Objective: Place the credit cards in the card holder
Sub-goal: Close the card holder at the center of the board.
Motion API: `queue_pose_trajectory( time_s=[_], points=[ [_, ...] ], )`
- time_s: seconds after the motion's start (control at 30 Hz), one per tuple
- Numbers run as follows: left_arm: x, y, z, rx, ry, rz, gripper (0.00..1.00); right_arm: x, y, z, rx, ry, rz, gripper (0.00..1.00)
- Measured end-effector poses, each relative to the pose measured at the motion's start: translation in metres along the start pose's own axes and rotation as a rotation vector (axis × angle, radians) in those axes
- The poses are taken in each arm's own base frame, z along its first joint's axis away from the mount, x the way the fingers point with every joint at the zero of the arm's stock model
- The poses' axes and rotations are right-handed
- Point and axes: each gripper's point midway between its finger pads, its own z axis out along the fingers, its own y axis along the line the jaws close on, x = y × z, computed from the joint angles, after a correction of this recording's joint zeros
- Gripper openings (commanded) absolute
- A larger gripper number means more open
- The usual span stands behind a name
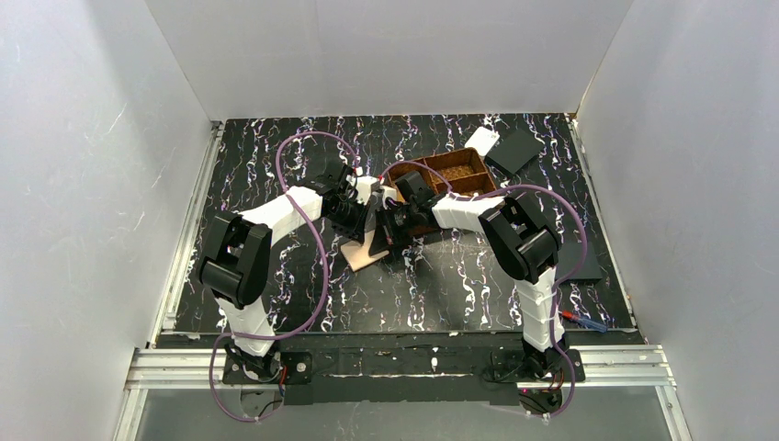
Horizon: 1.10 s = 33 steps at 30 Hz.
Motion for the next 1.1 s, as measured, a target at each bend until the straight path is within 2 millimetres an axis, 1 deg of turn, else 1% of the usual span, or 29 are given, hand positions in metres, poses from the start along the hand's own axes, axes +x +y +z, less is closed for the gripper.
queue_pose_trajectory(
  time_s=[0.63, 1.1],
  points=[
    [0.0035, 0.0012, 0.0025, 0.001, 0.016, -0.005, 0.00, 0.0003, 0.0004, 0.0000, -0.003, 0.004, 0.004, 0.01],
    [0.0005, -0.0049, 0.0091, 0.083, 0.078, -0.051, 0.00, 0.0040, -0.0018, -0.0030, 0.003, 0.020, 0.072, 0.01]
  ],
)
